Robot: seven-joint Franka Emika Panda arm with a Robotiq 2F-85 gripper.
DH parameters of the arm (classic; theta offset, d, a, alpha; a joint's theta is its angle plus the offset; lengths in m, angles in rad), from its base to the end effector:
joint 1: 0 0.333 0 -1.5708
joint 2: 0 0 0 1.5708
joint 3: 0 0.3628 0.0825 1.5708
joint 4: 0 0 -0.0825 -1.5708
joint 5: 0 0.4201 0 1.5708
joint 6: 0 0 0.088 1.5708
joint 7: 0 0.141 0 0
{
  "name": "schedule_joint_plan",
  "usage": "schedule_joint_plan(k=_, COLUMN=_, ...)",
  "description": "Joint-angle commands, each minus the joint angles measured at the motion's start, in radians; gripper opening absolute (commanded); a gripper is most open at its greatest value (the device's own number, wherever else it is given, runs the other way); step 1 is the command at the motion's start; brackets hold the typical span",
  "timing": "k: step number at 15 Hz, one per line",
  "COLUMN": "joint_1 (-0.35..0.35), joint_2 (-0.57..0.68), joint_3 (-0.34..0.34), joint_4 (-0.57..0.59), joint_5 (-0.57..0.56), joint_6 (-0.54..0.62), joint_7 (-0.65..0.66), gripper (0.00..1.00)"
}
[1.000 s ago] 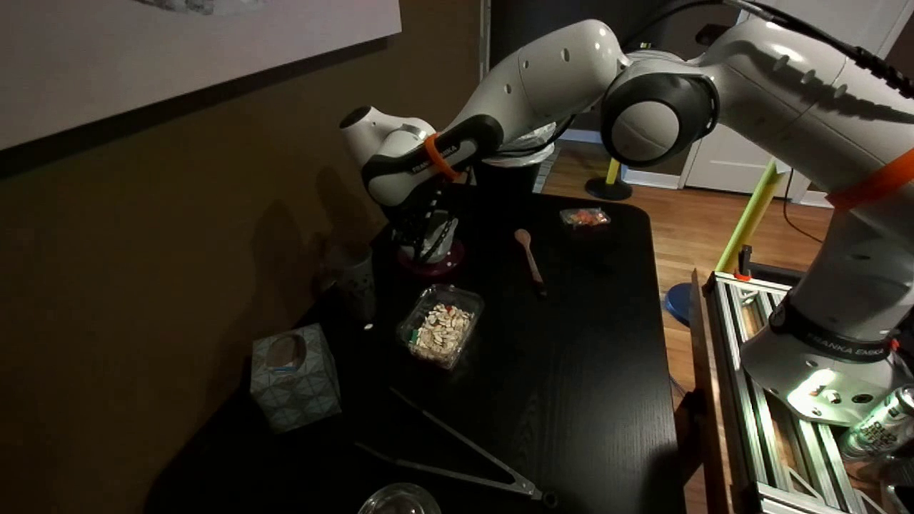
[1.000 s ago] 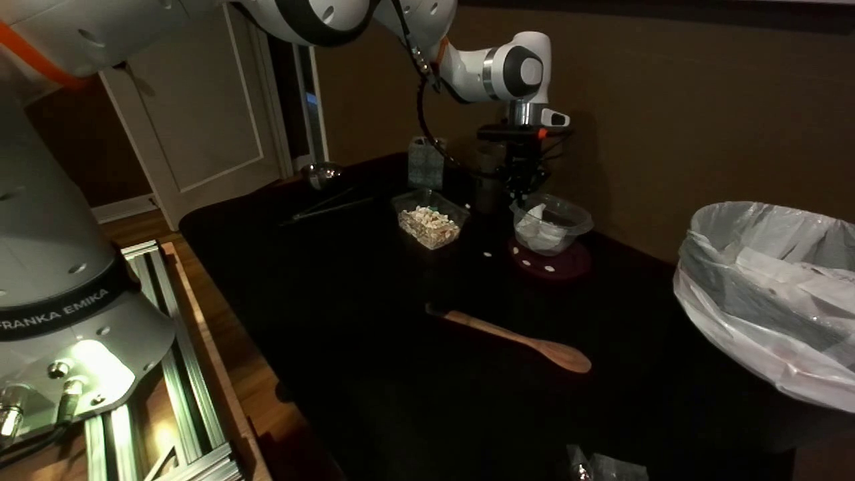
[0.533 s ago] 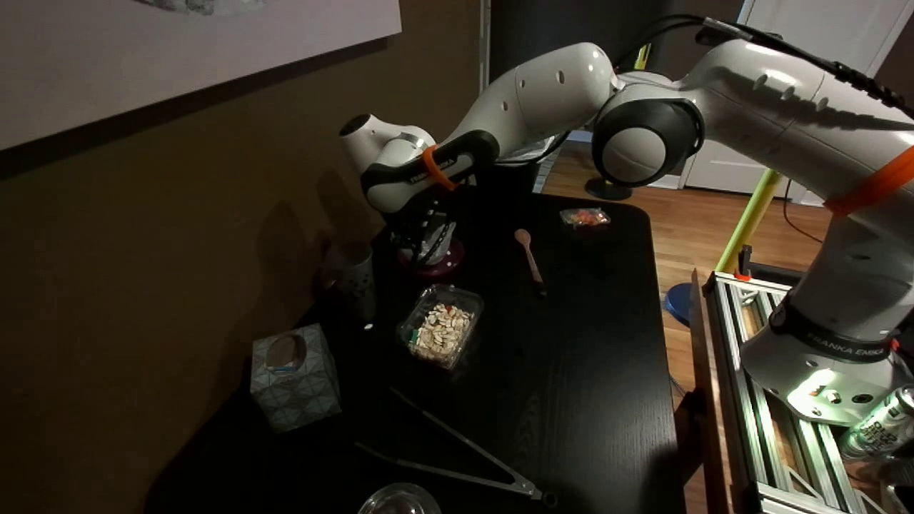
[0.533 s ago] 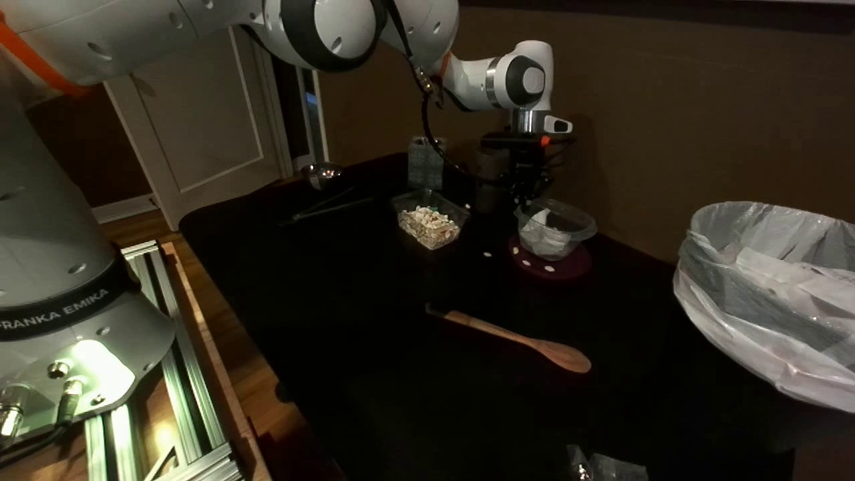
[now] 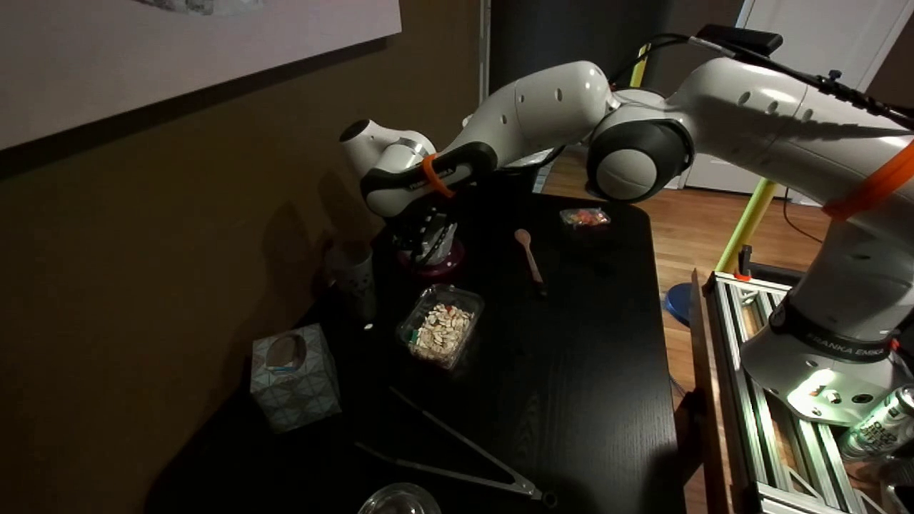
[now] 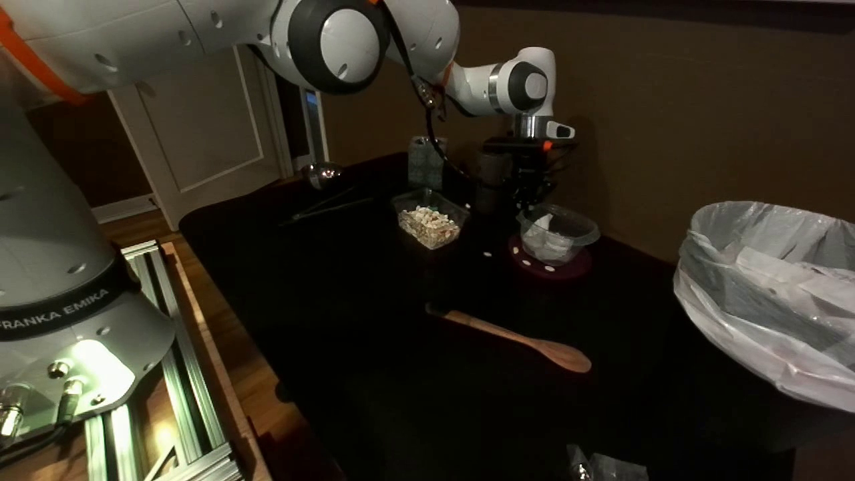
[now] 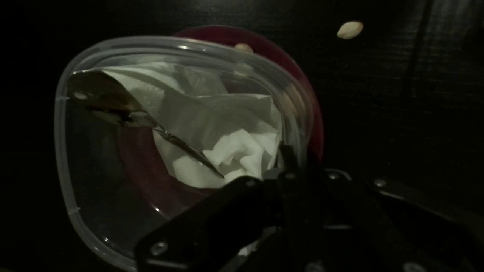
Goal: Move the silver bowl to the left, pick up the lunchbox on the right and put it on the lid
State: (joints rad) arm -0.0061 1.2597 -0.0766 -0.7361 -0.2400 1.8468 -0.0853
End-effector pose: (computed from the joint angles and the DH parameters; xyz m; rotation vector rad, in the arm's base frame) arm 0.8534 -0.0674 0.1211 2.8363 0.1896 -0.2402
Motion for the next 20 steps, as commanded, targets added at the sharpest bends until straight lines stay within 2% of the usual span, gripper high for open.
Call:
schedule_joint_plan(k=1, joint_1=-0.012, joint_2=0.067, joint_3=-0.001, joint_4=0.104, joint_5=0.028, joint_6=-0.039, joint_7=-0.019, gripper=0.38)
schedule_joint_plan(k=4, joint_1=-0.018, joint_2=0.045, joint_3=0.023, joint_4=0.092, joint_5=0.026, joint_6=-0.037, joint_7=-0.017, gripper=0.62)
schedule_joint_plan(k=8, joint_1=-0.013, joint_2=-0.051, joint_3=0.061, joint_4=0.043, joint_5=0.034, joint_6=-0.013, joint_7=-0.037, gripper=0.91)
schedule_joint_plan(k=9, joint_1=-0.009, joint_2=-0.075, joint_3=0.057, joint_4=0.034, joint_5=0.031, joint_6=-0.006, joint_7=0.002, gripper=0.99)
schedule_joint_plan(k=14, joint_1=-0.027, joint_2=-0.217, joint_3=0.049, joint_4=-0.053, joint_5=0.032, joint_6=0.087, joint_7=0.144, gripper=1.0)
schedule_joint_plan(k=18, joint_1=-0.043, joint_2=-0.333, joint_3=0.043, joint_4=-0.204, joint_5=0.016, joint_6=0.221, joint_7=0.22, gripper=1.0)
schedule_joint_plan(k=19, joint_1=-0.037, joint_2=-0.242, joint_3=0.044, joint_4=-0.05, joint_5=0.012, joint_6=0.148, joint_7=0.18, gripper=1.0)
schedule_joint_plan(k=20, joint_1=-0.042, joint_2=-0.265, joint_3=0.044, joint_4=-0.083, joint_5=0.012, joint_6=0.175, joint_7=0.189, gripper=1.0)
